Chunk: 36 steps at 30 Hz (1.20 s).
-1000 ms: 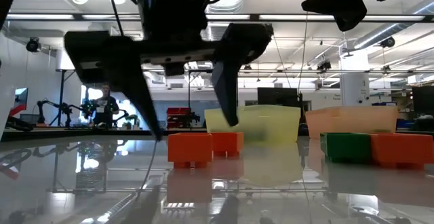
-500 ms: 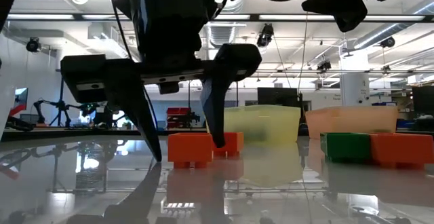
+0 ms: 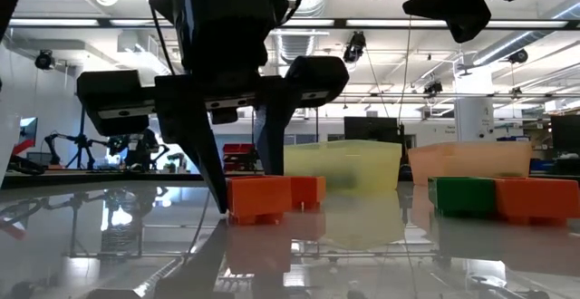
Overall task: Sort & place blocks by color
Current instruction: Put the orange game piece into the transparent bin
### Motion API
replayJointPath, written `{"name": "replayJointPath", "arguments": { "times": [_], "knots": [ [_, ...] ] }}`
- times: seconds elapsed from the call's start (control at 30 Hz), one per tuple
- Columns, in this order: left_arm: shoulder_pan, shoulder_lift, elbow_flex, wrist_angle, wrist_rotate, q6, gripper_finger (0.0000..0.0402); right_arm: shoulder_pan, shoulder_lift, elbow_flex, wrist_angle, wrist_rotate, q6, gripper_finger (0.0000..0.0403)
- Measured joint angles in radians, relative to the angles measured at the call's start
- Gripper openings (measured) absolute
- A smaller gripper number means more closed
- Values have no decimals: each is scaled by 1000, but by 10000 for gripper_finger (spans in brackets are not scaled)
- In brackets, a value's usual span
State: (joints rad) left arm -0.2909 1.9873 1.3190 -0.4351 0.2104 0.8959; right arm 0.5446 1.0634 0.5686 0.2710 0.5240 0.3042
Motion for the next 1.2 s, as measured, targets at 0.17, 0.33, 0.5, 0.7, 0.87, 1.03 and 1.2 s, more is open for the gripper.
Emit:
{"name": "replayJointPath", "arguments": {
  "times": [0.17, 0.33, 0.5, 0.7, 0.87, 1.03, 1.2],
  "knots": [
    [-3, -18, 3, -12, -2, -27, 123, 0, 0, 0, 0, 0, 0, 235],
    [-26, -74, 12, -17, -33, -65, 128, 0, 0, 0, 0, 0, 0, 235],
    [-45, -146, 16, -26, -38, -268, 130, 0, 0, -1, -4, 0, 0, 235],
    [-95, -250, 15, -90, -97, -552, 131, 0, 0, -1, -4, 1, -9, 235],
    [-153, -330, 9, -247, -166, -828, 131, 0, 0, -1, -4, 2, -14, 235],
    [-230, -396, -4, -427, -178, -1138, 131, 0, 0, -1, -5, 2, -32, 235],
    [-339, -430, -15, -639, -218, -1410, 132, 0, 0, -1, -5, 2, -35, 235]
  ]
}}
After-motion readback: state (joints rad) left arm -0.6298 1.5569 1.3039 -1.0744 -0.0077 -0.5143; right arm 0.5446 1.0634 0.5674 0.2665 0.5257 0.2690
